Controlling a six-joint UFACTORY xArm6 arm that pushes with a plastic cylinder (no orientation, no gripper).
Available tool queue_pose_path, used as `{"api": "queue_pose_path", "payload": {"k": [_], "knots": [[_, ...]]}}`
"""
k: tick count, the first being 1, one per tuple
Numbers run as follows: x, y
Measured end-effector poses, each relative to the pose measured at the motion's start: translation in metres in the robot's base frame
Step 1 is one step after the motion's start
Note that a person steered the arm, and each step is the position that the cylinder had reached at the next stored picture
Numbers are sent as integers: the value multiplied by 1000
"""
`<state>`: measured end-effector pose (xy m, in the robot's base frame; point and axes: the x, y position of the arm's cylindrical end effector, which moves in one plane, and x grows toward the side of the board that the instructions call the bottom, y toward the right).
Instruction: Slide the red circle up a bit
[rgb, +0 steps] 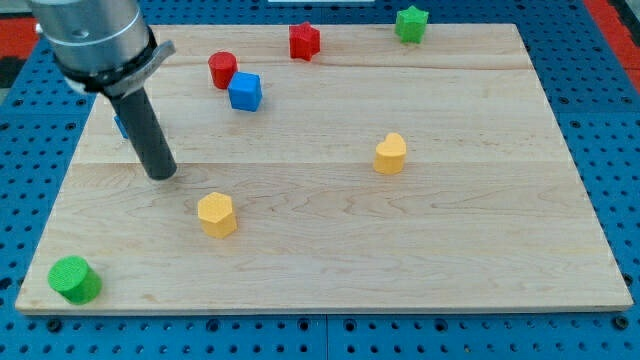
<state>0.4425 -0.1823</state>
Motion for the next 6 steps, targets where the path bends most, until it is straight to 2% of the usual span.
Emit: {"api": "queue_pose_path", "payload": {"k": [2,3,4,6], "knots": [[-114,-45],[-137,-27],[-135,40],[-66,42]]}}
